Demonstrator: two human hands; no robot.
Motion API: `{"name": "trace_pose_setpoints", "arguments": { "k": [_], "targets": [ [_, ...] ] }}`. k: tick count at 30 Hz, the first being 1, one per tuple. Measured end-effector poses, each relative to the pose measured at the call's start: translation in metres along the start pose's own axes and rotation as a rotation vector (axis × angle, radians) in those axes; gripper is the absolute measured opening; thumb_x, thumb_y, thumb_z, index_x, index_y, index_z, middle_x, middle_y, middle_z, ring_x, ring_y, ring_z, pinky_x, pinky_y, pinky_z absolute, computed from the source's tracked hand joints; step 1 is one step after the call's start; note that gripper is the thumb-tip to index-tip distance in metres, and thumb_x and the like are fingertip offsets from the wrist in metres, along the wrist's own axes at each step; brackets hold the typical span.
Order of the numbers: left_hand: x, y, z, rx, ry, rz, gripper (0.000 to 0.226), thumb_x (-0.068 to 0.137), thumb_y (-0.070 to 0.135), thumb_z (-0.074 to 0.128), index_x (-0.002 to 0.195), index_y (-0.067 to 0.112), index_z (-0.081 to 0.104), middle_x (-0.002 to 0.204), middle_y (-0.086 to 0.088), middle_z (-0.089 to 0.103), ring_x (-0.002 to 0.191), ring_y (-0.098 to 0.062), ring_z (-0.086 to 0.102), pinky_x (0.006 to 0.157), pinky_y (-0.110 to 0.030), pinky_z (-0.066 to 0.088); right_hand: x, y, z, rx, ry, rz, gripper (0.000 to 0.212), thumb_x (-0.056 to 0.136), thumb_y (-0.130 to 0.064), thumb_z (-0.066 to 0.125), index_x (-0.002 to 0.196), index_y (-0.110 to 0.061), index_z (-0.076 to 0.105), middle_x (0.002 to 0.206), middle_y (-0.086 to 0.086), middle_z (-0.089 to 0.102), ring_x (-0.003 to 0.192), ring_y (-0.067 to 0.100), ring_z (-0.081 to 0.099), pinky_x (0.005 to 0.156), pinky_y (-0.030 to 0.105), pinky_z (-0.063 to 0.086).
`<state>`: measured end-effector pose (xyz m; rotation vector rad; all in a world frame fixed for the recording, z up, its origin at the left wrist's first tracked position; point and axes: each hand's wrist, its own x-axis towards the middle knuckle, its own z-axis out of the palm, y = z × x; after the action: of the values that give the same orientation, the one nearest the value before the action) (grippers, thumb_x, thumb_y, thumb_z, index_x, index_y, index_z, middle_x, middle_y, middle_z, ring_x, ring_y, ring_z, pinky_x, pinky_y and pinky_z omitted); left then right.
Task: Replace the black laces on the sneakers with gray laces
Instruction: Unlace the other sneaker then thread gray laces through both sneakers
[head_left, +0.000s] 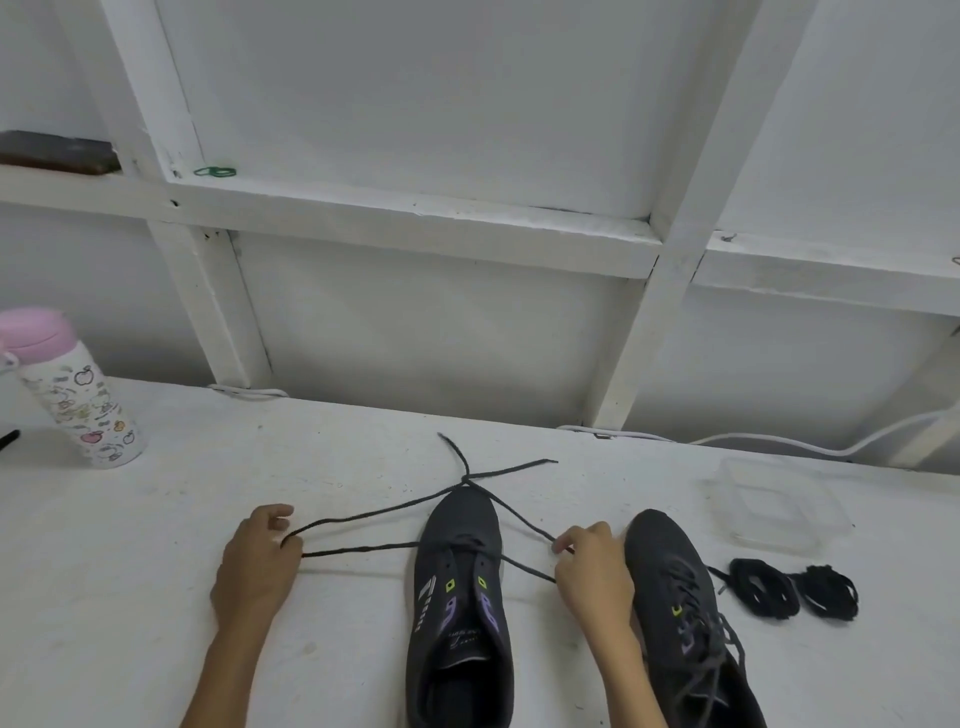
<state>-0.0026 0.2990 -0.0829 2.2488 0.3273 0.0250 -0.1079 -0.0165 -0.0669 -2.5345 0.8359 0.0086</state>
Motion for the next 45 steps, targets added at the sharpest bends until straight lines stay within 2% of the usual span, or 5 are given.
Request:
{"name": "trace_pose_setpoints", "arguments": {
  "k": [7, 23, 28, 38, 45],
  "targets": [
    [0.015, -0.003, -0.002, 0.052, 0.045, -0.047, 0.054, 0.078, -0.008, 0.047, 0.119, 0.024, 0.061, 0.135, -0.010, 0.051, 0.122, -0.035, 0.044, 0.099, -0.047, 0.035, 0.018, -0.005, -0.013, -0.004, -0.055, 0.091, 0.023, 0.090, -0.009, 0.044, 0.067, -0.007, 0.039, 0.109, 0.009, 0.039, 0.100, 0.029, 0.042, 0.050, 0.026, 0.028],
    [0.039, 0.094, 0.108, 0.424, -0.510, 0.783, 0.037, 0.090, 0.013, 0.055, 0.122, 0.031, 0.062, 0.128, 0.009, 0.055, 0.121, -0.015, 0.046, 0.103, -0.033, 0.035, 0.127, -0.103, 0.015, 0.003, -0.083, -0.220, 0.035, 0.103, -0.033, 0.041, 0.122, -0.012, 0.062, 0.125, 0.017, 0.052, 0.117, 0.036, 0.050, 0.083, 0.036, 0.042],
    [0.033, 0.084, 0.109, 0.388, -0.330, 0.768, 0.008, 0.094, 0.028, 0.058, 0.095, 0.024, 0.065, 0.098, 0.010, 0.062, 0.100, -0.014, 0.052, 0.088, -0.031, 0.040, 0.128, -0.100, 0.022, -0.108, -0.005, -0.192, 0.030, 0.092, -0.008, 0.057, 0.067, -0.007, 0.041, 0.091, 0.014, 0.053, 0.085, 0.028, 0.053, 0.067, 0.028, 0.032],
    [0.006, 0.089, 0.053, -0.267, -0.323, 0.472, 0.027, 0.098, 0.004, 0.048, 0.104, 0.022, 0.067, 0.082, 0.013, 0.067, 0.055, -0.007, 0.053, 0.058, -0.014, 0.043, 0.073, -0.104, -0.041, 0.982, -0.067, -0.079, 0.028, 0.086, 0.003, 0.046, 0.099, -0.001, 0.071, 0.073, 0.012, 0.062, 0.056, 0.018, 0.056, 0.060, 0.030, 0.053],
    [-0.060, 0.078, 0.015, -0.532, -0.541, 0.266, 0.013, 0.090, 0.007, 0.063, 0.091, 0.013, 0.075, 0.074, 0.013, 0.069, 0.063, 0.007, 0.055, 0.060, -0.004, 0.040, -0.025, -0.056, -0.055, 0.890, -0.227, -0.185, 0.012, 0.085, -0.005, 0.069, 0.088, -0.013, 0.079, 0.069, -0.013, 0.071, 0.054, 0.001, 0.055, 0.057, 0.013, 0.042]
  ]
}}
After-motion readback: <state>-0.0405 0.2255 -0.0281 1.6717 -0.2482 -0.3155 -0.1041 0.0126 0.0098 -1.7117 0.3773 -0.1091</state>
